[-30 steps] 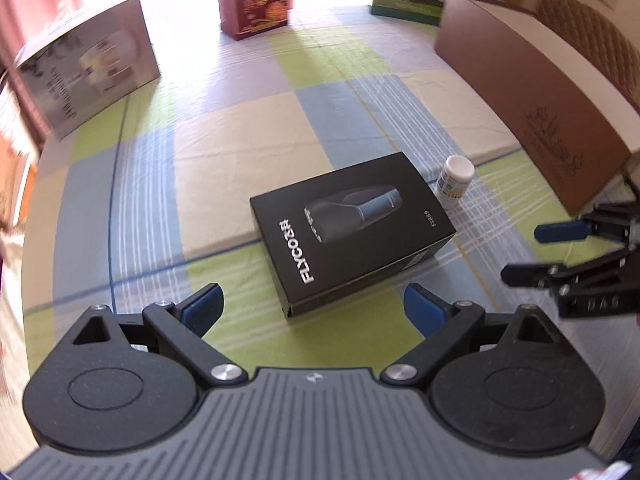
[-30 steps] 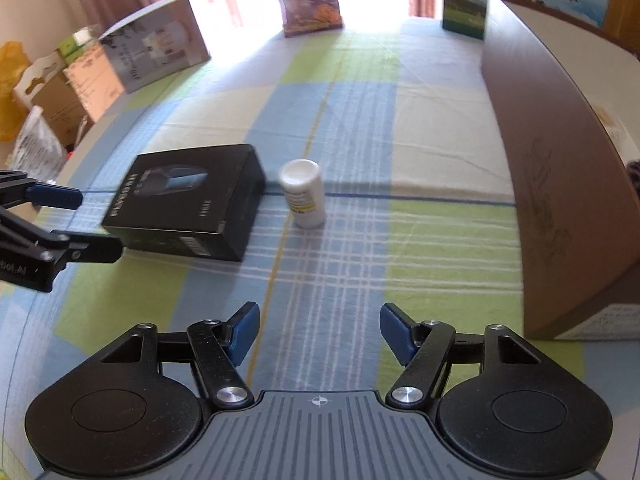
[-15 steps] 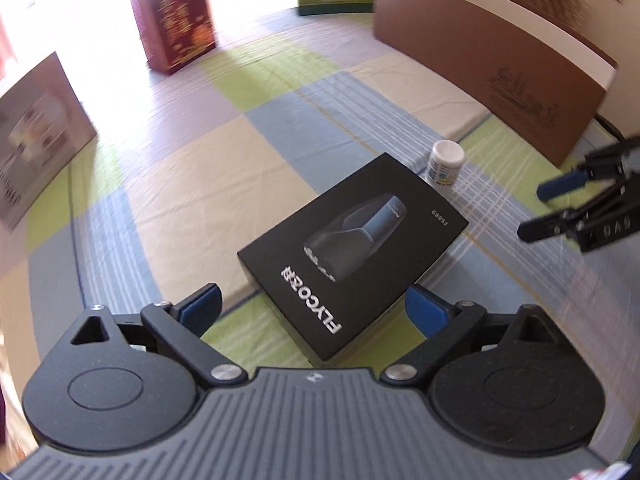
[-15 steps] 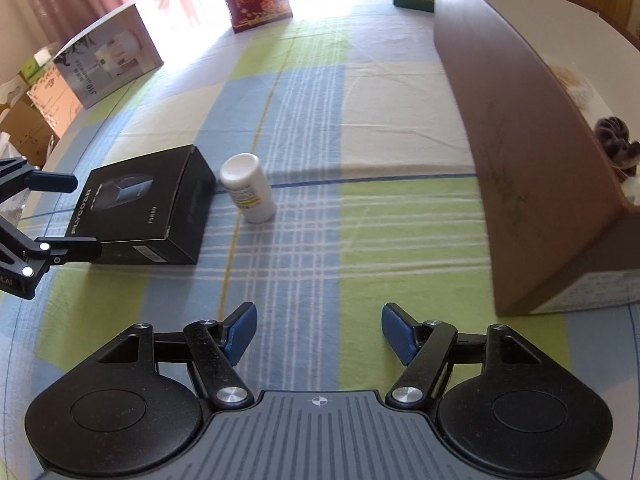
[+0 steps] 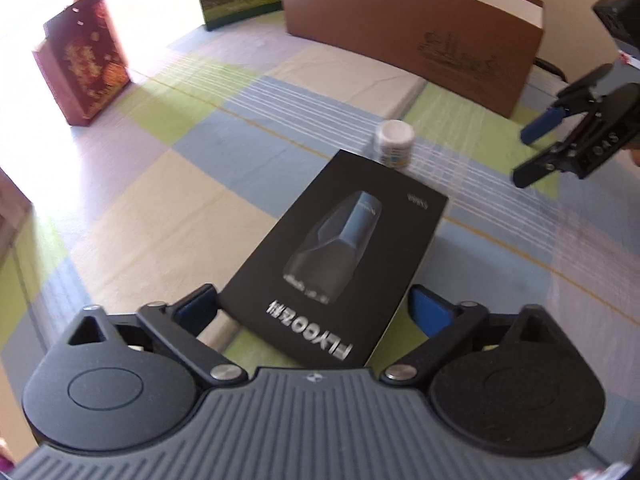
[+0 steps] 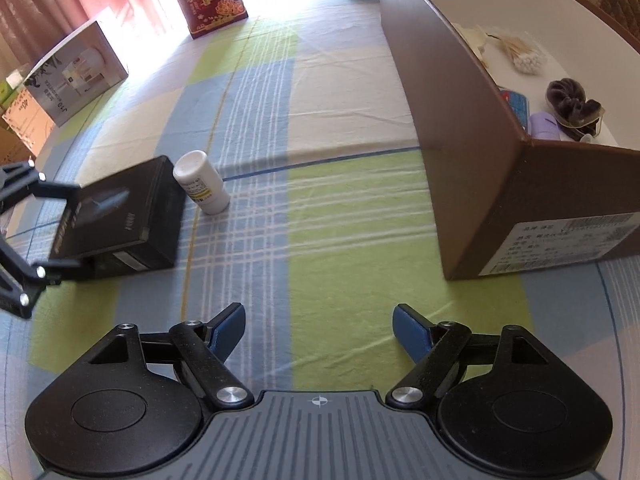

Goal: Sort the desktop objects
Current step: 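Grasp the black FLYCO box with left tool while right tool grasps white bottle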

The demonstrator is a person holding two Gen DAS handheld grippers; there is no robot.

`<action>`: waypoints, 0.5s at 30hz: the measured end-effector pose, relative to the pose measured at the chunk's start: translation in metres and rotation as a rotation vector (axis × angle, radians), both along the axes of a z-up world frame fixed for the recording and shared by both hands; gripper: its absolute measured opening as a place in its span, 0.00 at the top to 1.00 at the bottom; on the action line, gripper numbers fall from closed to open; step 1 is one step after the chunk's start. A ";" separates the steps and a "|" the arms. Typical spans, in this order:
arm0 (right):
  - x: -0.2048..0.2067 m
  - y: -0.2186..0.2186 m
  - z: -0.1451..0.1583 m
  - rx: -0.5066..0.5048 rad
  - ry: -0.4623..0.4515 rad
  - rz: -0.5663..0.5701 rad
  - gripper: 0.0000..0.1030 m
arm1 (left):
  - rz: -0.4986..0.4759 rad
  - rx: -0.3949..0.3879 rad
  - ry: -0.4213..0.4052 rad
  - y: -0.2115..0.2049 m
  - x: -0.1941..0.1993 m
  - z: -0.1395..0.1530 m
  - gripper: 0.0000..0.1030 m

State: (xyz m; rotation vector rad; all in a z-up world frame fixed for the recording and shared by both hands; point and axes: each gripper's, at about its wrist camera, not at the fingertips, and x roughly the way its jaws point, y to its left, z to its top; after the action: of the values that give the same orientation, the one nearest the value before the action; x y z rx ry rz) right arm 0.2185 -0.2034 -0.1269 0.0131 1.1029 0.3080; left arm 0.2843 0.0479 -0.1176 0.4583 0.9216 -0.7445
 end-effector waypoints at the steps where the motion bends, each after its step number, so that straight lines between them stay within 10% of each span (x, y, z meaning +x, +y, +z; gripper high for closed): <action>1: 0.000 0.002 0.000 0.002 -0.005 0.003 0.24 | -0.002 -0.004 0.008 -0.001 -0.003 -0.001 0.12; 7: 0.005 0.013 -0.003 0.013 -0.011 0.034 0.24 | 0.046 -0.011 0.075 -0.005 -0.032 -0.007 0.24; 15: 0.009 0.015 -0.004 0.010 -0.015 0.045 0.24 | 0.099 -0.033 0.045 -0.016 -0.033 0.000 0.10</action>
State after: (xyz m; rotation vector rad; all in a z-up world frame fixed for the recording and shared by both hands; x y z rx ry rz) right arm 0.2271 -0.1882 -0.1305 -0.0051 1.0873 0.3538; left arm 0.2510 0.0323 -0.1172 0.3655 0.9662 -0.6817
